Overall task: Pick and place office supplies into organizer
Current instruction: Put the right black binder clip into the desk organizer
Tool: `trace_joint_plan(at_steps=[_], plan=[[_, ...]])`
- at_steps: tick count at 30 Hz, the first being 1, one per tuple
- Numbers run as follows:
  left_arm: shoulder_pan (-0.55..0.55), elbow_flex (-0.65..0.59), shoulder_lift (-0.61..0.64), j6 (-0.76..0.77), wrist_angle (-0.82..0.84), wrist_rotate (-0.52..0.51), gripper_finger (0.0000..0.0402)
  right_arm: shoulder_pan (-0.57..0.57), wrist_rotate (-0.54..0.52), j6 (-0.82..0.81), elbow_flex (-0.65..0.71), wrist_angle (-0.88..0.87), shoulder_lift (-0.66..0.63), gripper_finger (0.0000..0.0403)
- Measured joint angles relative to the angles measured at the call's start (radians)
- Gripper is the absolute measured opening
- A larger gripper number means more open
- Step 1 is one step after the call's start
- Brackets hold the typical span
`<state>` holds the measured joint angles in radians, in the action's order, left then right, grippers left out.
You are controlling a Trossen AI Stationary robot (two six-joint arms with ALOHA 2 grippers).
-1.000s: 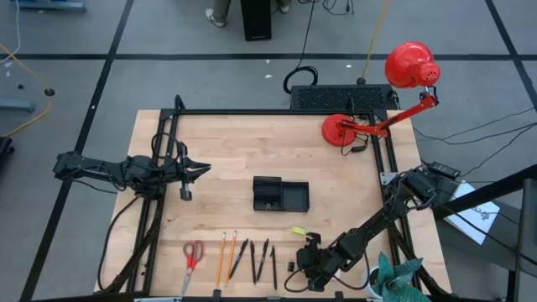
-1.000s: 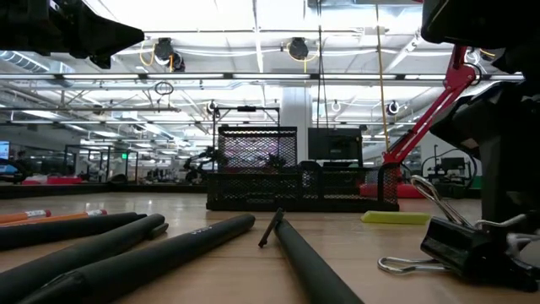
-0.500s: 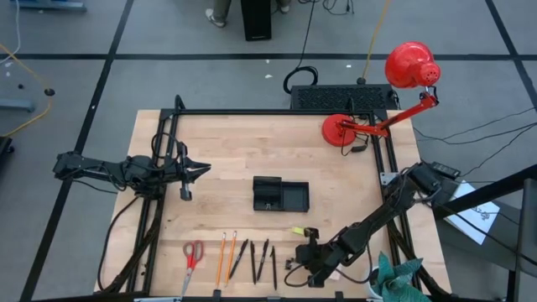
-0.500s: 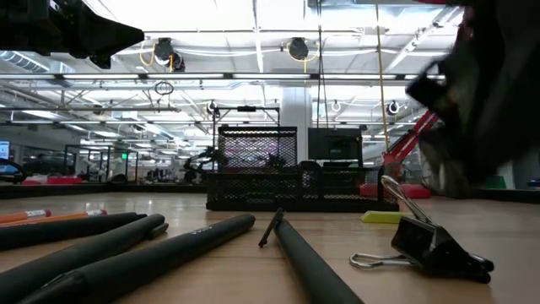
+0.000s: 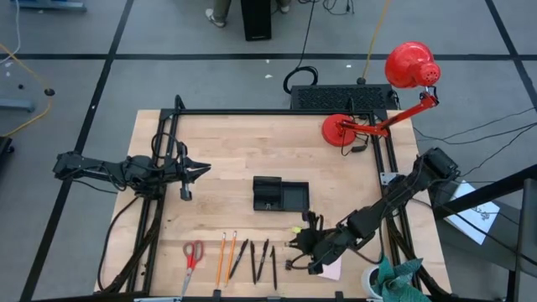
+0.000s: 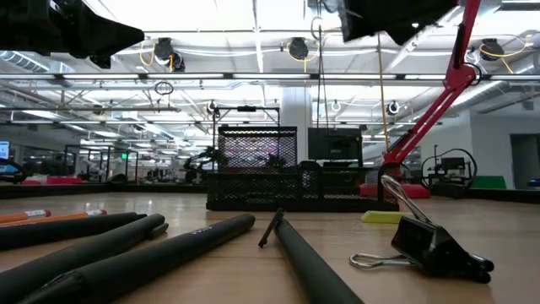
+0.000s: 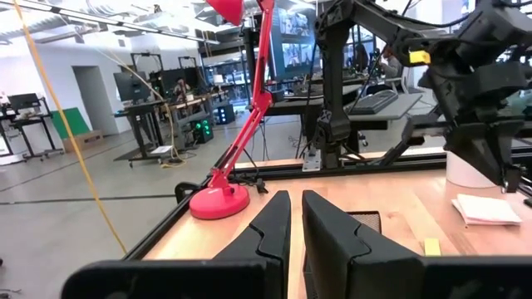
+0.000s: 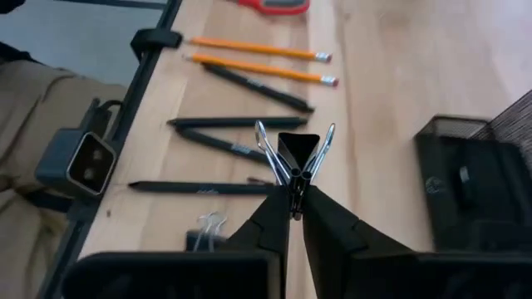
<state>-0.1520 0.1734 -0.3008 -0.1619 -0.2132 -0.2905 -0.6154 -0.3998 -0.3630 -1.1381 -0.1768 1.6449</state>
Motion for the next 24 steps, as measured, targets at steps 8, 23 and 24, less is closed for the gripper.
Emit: trace_joint_plan(at_steps=[8, 23, 24], plan=[[0.0, 0.0, 0.0, 0.0, 0.0, 0.0, 0.0042, 0.033, 0.002, 0.06, 0.0, 0.007, 0.001, 0.0018], [0.0, 0.0, 0.0, -0.017, 0.001, 0.0, 0.0042, 0.23, -0.05, 0.245, -0.001, 0.209, 0.149, 0.0018], [0.0, 0.0, 0.0, -0.017, 0.002, 0.0, 0.0042, 0.246, -0.049, 0.245, -0.001, 0.21, 0.155, 0.0018]])
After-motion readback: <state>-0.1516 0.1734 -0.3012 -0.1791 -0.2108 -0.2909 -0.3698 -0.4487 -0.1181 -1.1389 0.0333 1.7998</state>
